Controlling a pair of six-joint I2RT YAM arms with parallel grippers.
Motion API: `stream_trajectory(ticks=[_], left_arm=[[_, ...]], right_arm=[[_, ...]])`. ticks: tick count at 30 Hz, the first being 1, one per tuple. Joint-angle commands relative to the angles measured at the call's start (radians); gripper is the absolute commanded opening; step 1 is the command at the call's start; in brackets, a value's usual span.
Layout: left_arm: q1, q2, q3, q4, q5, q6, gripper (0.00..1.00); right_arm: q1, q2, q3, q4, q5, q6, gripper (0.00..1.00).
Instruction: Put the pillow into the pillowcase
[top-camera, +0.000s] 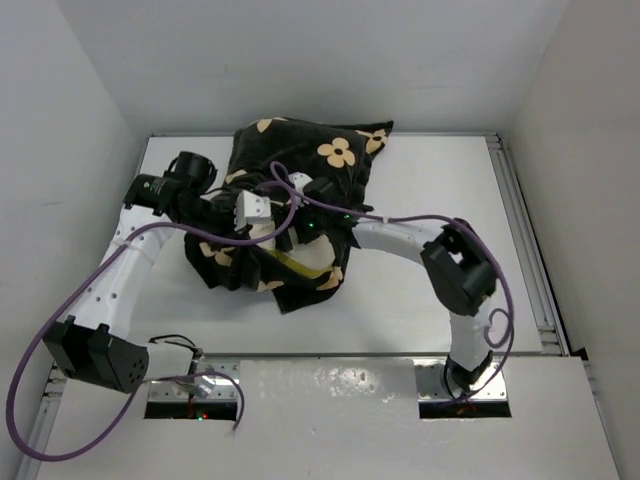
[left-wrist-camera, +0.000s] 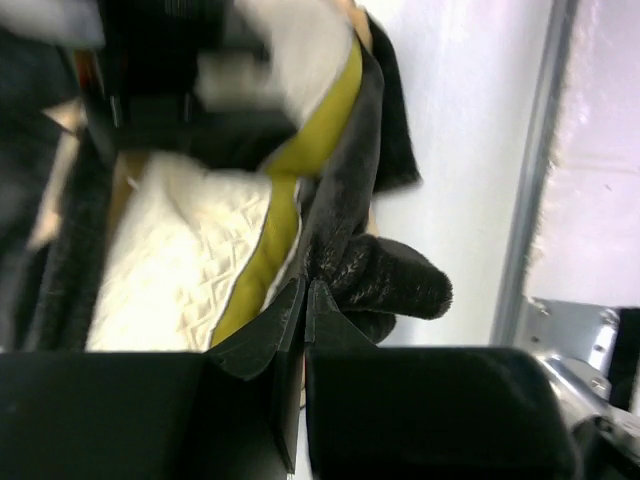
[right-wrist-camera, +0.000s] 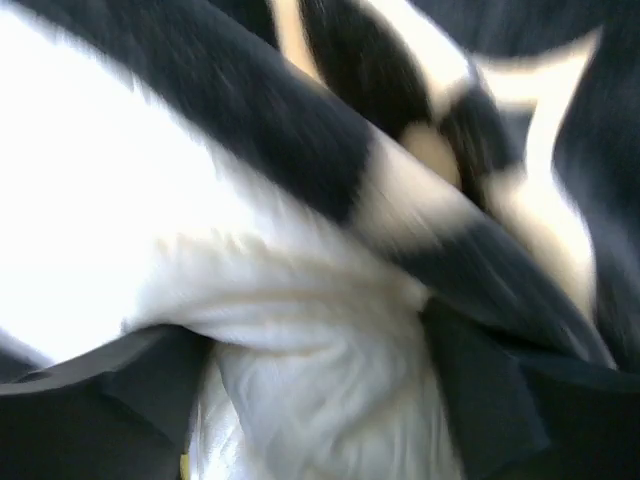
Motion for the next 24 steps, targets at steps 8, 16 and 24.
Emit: stream_trajectory(ticks=[8, 16, 24], left_arm=[[0.063, -0.147, -0.268, 0.017, -0.056, 0.250, 0.00], [0.042, -0.185, -0.359, 0.000, -0.106, 0.395, 0.00], [0.004, -0.234, -0.363, -0.002, -0.082, 0.375, 0.00]], right_arm=[[-0.136, -0.528, -0.491, 0.290, -0.300, 0.047, 0.16], [0.013, -0.489, -0.493, 0.399, -0.331, 0.037, 0.33], [0.094, -0.185, -0.318, 0.566, -0.509, 0.168, 0.78]])
